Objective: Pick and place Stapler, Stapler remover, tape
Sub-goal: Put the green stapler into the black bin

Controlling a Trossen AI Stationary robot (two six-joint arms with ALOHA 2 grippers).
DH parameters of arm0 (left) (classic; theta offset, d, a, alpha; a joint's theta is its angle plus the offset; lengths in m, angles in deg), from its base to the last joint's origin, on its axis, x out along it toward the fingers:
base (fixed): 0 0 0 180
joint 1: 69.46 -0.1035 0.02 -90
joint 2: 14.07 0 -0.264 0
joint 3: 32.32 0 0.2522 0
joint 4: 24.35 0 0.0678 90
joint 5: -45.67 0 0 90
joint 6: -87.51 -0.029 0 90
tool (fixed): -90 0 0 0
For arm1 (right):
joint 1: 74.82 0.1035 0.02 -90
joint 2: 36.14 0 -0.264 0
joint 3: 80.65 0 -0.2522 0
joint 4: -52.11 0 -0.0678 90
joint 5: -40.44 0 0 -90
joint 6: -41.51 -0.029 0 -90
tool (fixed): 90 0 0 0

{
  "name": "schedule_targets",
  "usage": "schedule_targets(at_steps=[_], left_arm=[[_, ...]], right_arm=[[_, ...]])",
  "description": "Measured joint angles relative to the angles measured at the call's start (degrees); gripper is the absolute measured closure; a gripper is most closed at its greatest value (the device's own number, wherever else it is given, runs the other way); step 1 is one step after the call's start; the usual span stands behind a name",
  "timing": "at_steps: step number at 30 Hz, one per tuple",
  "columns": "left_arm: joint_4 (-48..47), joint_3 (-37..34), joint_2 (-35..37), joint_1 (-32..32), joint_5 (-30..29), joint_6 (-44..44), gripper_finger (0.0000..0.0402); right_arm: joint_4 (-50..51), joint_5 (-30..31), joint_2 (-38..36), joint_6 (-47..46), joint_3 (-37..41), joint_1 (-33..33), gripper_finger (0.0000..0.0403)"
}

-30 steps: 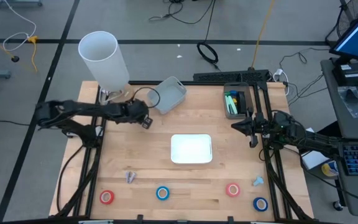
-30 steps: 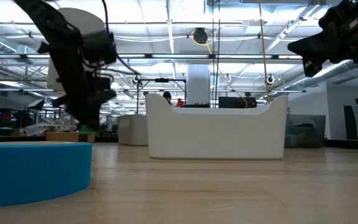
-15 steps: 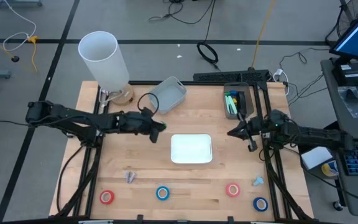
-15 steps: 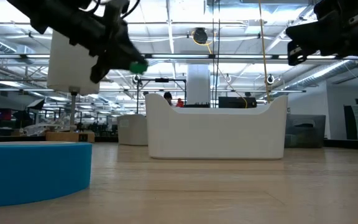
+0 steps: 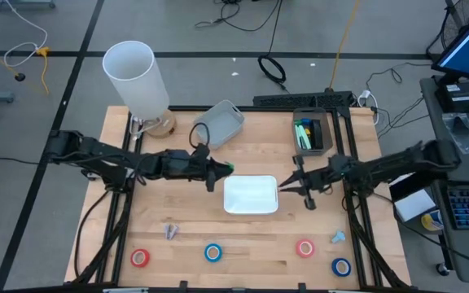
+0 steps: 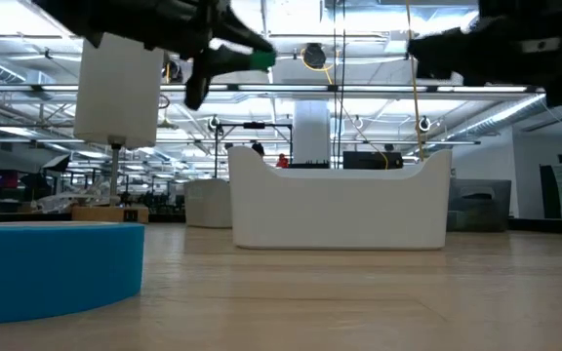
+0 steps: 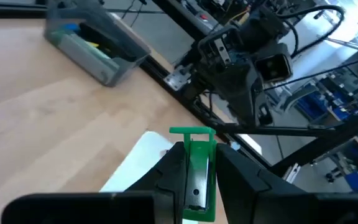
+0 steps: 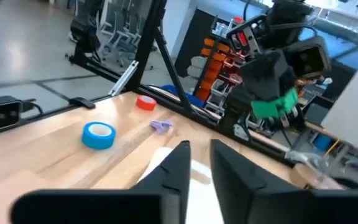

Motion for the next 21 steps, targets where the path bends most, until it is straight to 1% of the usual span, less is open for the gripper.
schedule_targets(at_steps=[3,7,9,12,14,19,21], left_arm=[[0.03,4.59,-3.68,0.37,2.13,-0.50,0.0325],[-0.69,10.16,-8.08,1.25,5.78,-1.85,0.0325],[-2.63,12.02,-9.40,1.92,6.32,-2.00,0.0325],[-5.81,13.53,-10.15,3.04,6.14,-2.04,0.0325],[-6.03,13.62,-10.34,3.65,5.33,-2.00,0.0325],[-5.81,13.62,-10.44,4.22,3.03,-1.96,0.0325],[-5.84,13.62,-10.44,4.22,2.83,-1.85,0.0325]], right_arm=[[-0.16,2.50,6.05,2.70,-5.15,2.45,0.0307],[1.43,2.58,11.78,5.76,-11.57,3.84,0.0255],[3.36,3.15,12.92,6.12,-13.93,3.83,0.0231],[5.61,7.27,13.57,6.11,-16.03,3.90,0.0199],[5.84,8.52,13.52,6.20,-16.65,4.16,0.0181],[5.82,8.95,14.09,9.31,-18.44,6.41,0.0154],[6.13,11.56,15.14,10.94,-19.56,7.39,0.0150]])
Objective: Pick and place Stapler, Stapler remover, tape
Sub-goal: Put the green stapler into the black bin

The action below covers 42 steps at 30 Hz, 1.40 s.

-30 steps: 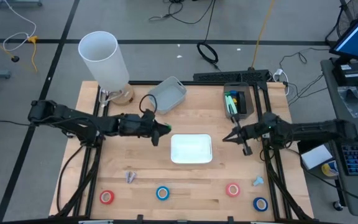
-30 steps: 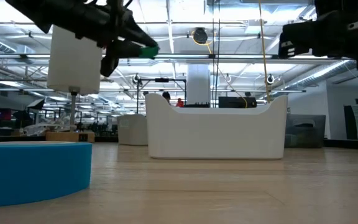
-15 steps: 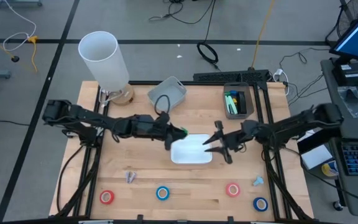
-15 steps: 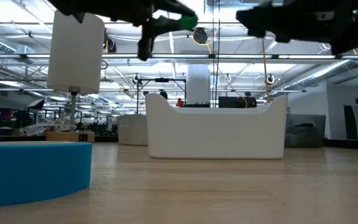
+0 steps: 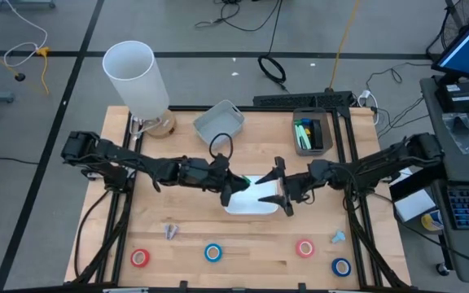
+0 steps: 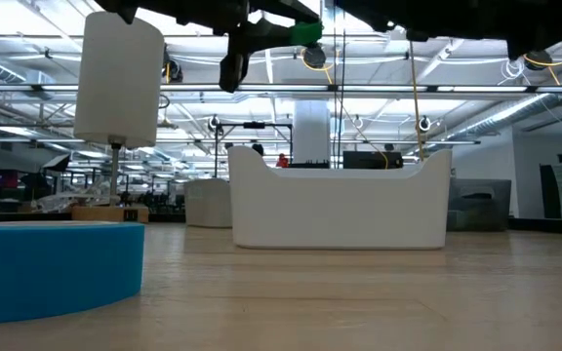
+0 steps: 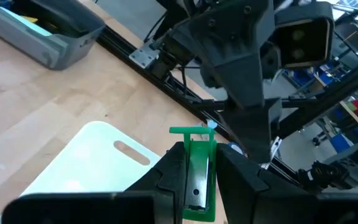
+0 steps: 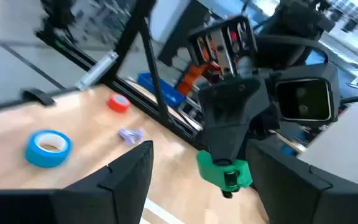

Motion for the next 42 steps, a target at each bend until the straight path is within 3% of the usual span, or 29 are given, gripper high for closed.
schedule_targets(at_steps=[4,16,22,42], left_arm=[[1.09,0.00,0.00,0.10,-0.02,0.25,0.0325],[1.14,0.00,0.02,2.10,-0.22,0.26,0.0325],[0.09,0.00,0.02,3.26,-0.70,-0.44,0.0325],[2.91,-0.10,0.00,5.41,-0.64,-1.78,0.0325]], right_arm=[[0.64,4.45,3.30,3.14,-2.69,1.32,0.0149],[0.40,6.19,11.28,5.96,-10.36,1.53,0.0149],[0.74,11.88,11.12,8.04,-10.47,2.50,0.0149],[2.76,12.06,11.00,6.87,-10.49,3.03,0.0149]])
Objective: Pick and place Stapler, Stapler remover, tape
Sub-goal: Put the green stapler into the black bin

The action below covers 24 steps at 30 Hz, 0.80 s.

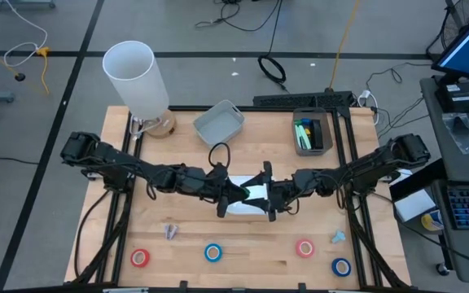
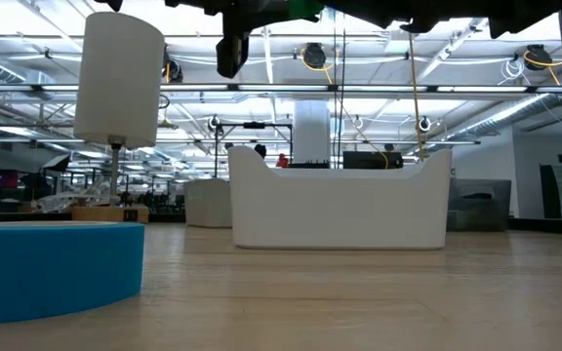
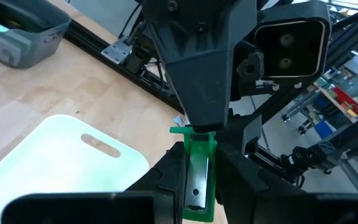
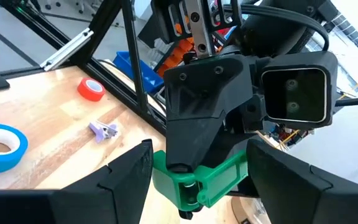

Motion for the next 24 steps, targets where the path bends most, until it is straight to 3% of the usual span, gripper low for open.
schedule_targets(at_steps=[16,24], left_arm=[[4.11,0.17,0.11,0.30,2.93,0.34,0.0325],[0.83,0.19,0.11,0.75,1.47,1.25,0.0325]], right_arm=[[3.13,-1.48,0.02,-0.06,0.02,-0.04,0.0149],[2.59,4.13,-0.15,0.47,0.13,-0.05,0.0149]])
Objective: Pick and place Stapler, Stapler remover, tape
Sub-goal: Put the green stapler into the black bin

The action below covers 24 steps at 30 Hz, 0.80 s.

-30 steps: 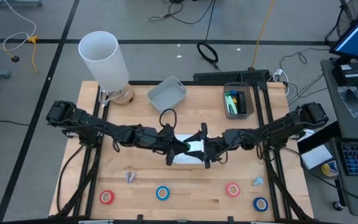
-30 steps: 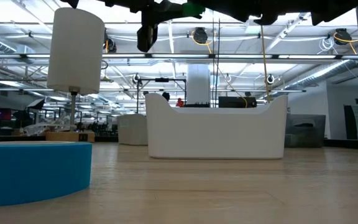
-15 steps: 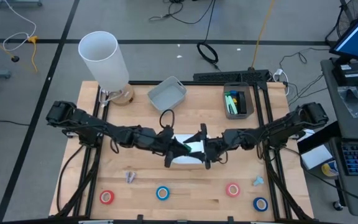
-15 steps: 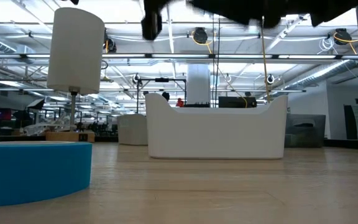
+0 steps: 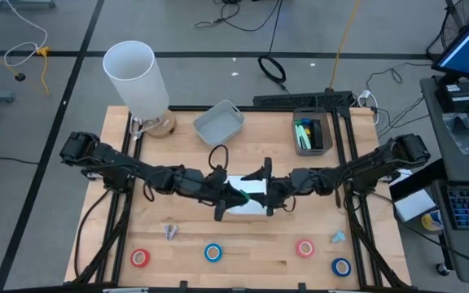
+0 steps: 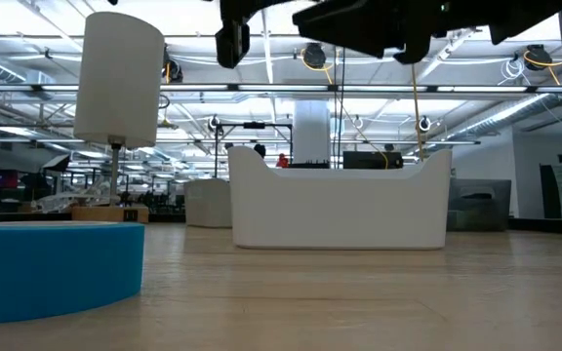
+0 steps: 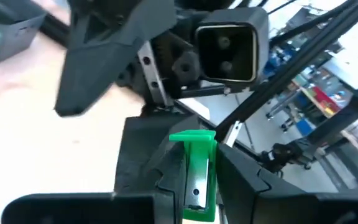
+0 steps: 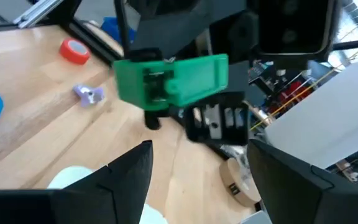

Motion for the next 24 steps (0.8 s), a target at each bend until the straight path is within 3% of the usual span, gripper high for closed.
schedule_targets(at_steps=[24], left_arm=[[-2.29,-0.07,0.00,-0.08,-2.42,0.87,0.0325]], right_arm=[[-1.85,-2.88,0.06,-0.41,-0.17,1.94,0.0149]])
